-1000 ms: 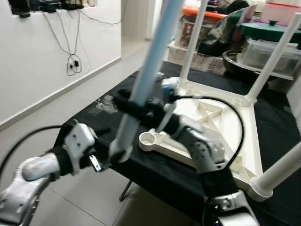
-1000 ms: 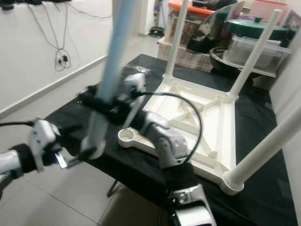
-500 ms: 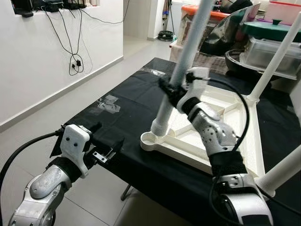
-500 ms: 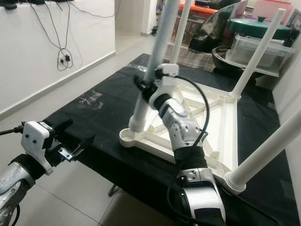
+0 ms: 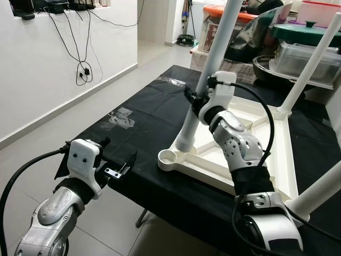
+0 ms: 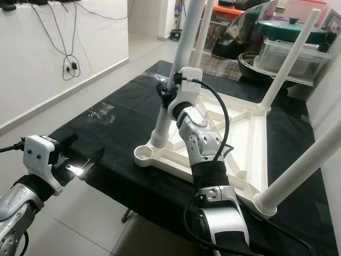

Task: Building children table

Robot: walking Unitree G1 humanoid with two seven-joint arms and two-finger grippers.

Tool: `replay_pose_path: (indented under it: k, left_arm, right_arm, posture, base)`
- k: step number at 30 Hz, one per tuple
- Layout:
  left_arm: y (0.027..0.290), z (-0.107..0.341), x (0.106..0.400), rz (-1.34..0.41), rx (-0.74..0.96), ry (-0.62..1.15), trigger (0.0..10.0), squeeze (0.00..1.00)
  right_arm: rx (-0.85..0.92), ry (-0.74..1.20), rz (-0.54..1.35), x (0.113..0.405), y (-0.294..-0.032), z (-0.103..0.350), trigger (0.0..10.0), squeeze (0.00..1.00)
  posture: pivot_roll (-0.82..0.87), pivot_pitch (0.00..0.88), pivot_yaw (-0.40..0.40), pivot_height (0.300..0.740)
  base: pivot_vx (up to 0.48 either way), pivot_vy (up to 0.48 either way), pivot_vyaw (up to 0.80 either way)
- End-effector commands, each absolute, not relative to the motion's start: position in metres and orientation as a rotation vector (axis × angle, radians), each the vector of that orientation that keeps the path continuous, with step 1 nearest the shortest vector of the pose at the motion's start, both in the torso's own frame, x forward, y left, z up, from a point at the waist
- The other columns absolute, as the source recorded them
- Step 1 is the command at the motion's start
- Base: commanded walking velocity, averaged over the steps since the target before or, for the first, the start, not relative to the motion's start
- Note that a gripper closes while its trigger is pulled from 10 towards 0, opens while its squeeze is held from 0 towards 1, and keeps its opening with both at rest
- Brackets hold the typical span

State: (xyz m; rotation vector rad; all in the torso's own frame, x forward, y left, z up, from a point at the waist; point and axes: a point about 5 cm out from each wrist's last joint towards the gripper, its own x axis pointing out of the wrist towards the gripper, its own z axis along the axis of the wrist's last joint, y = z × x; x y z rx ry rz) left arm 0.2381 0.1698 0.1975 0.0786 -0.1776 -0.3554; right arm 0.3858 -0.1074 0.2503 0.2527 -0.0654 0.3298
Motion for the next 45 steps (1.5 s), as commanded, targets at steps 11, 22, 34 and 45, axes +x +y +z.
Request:
replay_pose_path:
  k: [11, 22, 34, 45]
  left_arm:
    - [0.172, 0.191, 0.237, -0.284, 0.097, -0.163, 10.0, 0.00]
    - [0.174, 0.179, 0.236, -0.241, 0.082, -0.106, 10.0, 0.00]
    - [0.178, 0.177, 0.238, -0.194, 0.102, -0.125, 10.0, 0.00]
    - [0.184, 0.180, 0.245, -0.134, 0.095, -0.142, 10.0, 0.00]
  right_arm:
    - [0.169, -0.214, 0.330, 0.373, -0.117, 0.246, 10.0, 0.00]
    - [0.209, -0.327, 0.368, 0.350, -0.120, 0.247, 10.0, 0.00]
    - [0.198, -0.338, 0.454, 0.334, -0.104, 0.235, 10.0, 0.00]
    - [0.148, -0.333, 0.444, 0.333, -0.104, 0.232, 10.0, 0.00]
  posture:
    - [0.07, 0.000, -0.101, 0.740]
    - [0.05, 0.000, -0.088, 0.740]
    - [0.04, 0.000, -0.074, 0.740]
    - [0.04, 0.000, -0.074, 0.740]
  base:
    - [0.000, 0.000, 0.00]
    - [0.000, 0.175, -0.50]
    - [0.000, 0.314, -0.52]
    - [0.048, 0.000, 0.00]
